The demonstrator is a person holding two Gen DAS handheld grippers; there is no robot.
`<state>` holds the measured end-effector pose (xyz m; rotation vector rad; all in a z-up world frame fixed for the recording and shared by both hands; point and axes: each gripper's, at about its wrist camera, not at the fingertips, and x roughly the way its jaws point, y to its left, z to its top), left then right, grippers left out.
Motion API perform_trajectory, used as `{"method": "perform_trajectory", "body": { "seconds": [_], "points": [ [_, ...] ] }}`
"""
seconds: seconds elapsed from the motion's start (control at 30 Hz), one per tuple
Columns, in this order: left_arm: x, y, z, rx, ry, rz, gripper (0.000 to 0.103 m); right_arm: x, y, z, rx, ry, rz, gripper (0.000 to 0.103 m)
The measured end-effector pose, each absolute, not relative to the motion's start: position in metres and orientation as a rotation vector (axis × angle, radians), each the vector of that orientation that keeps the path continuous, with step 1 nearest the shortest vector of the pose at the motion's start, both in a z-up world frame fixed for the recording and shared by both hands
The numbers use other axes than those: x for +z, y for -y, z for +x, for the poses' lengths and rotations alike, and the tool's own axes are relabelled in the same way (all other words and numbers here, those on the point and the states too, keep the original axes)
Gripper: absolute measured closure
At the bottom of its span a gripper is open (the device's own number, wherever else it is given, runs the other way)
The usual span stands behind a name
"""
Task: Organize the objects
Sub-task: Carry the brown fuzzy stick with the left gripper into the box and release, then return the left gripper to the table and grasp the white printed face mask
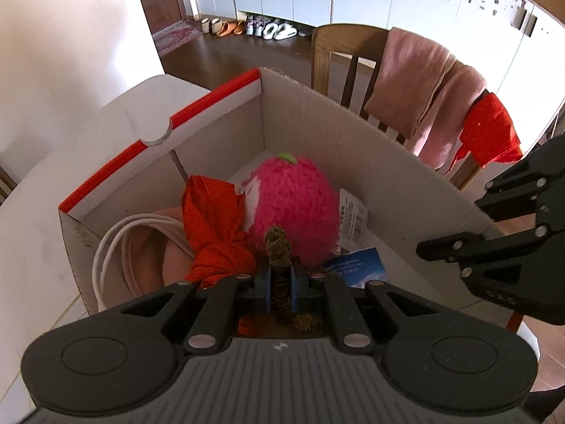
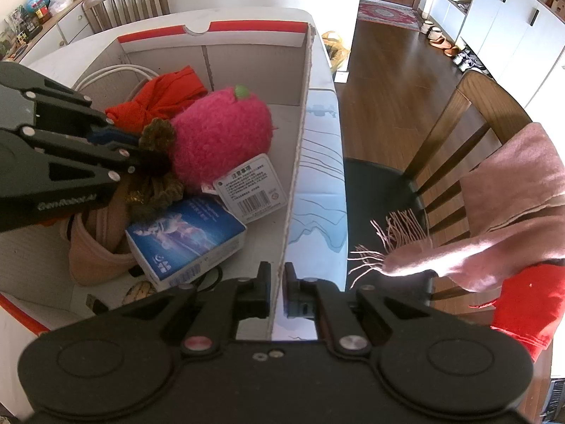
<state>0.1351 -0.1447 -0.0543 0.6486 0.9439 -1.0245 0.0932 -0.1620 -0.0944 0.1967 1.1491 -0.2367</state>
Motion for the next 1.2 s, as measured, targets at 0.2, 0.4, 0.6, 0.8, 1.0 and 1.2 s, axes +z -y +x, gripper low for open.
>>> {"method": "perform_trajectory", "body": {
  "seconds": [0.2,0.4,0.6,0.8,1.0,1.2],
  "points": [
    [-0.057,0.141,0.135,-1.030,-0.954,0.640,0.091,-0.093,0.161,0.093,-0.238,-1.148,0.199,0.098],
    [-0.056,0.135,0.131,-1.051,-0.957,0.616,0.076,-0.092,0.161,0.092,-0.240,-1.146,0.201,0.098],
    [-0.048,0.121,0.129,-1.056,-0.955,0.568,0.072,-0.089,0.161,0.090,-0.243,-1.142,0.203,0.098],
    [-0.029,0.101,0.124,-1.066,-0.929,0.480,0.042,-0.089,0.160,0.090,-0.245,-1.143,0.199,0.098],
    [-0.004,0.074,0.119,-1.057,-0.898,0.390,0.042,-0.089,0.157,0.092,-0.245,-1.149,0.177,0.098],
    [0.018,0.029,0.119,-1.007,-0.858,0.270,0.029,-0.088,0.157,0.093,-0.243,-1.155,0.171,0.098]
  ]
}}
